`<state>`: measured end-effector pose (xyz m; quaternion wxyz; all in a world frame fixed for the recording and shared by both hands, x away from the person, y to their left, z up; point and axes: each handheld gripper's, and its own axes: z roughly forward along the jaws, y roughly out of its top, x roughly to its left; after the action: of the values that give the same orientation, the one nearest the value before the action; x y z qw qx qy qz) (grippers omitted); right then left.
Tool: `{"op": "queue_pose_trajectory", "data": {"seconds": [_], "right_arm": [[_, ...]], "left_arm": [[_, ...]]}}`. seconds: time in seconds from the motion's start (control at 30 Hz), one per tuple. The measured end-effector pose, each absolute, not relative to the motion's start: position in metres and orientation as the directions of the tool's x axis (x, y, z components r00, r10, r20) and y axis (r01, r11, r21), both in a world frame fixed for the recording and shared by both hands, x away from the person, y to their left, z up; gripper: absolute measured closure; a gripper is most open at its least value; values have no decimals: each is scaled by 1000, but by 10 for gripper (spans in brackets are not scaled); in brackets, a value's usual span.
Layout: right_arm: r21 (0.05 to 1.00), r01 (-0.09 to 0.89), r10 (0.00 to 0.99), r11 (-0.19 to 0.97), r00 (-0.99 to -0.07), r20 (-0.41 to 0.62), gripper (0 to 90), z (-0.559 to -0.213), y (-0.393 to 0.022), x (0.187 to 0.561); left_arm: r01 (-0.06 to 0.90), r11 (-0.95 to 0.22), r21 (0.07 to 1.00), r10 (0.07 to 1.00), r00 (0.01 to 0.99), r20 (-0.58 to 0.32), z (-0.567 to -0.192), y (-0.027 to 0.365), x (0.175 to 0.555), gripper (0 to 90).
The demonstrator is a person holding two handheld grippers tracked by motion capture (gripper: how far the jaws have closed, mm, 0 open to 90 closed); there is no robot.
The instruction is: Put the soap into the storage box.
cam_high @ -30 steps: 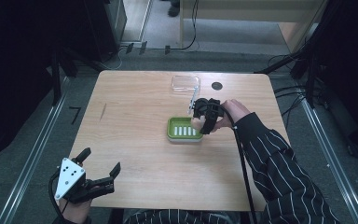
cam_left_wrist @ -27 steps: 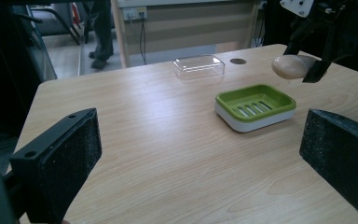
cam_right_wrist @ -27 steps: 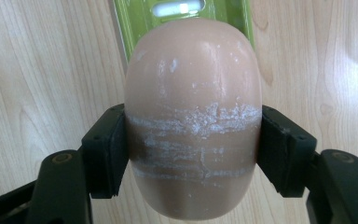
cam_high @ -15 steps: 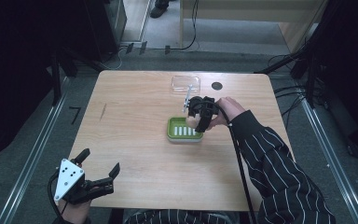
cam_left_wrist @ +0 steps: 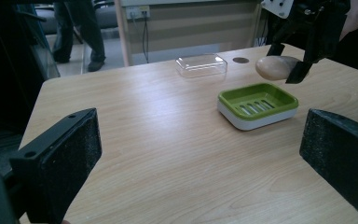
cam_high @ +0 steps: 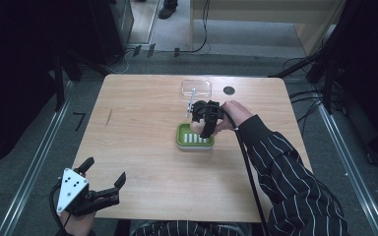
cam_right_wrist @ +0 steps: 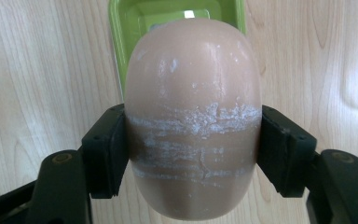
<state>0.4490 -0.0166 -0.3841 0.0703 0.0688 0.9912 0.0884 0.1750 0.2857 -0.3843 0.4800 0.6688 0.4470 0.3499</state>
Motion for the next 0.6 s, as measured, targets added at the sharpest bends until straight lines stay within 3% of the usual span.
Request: {"op": "queue_pose_trajectory", "data": {"seconds": [0.6], "right_arm": [[197,95,119,976,-986,-118,338,-389,0,453]], "left_arm": [[265,-141,954,935,353,40,-385,286,174,0]]}}
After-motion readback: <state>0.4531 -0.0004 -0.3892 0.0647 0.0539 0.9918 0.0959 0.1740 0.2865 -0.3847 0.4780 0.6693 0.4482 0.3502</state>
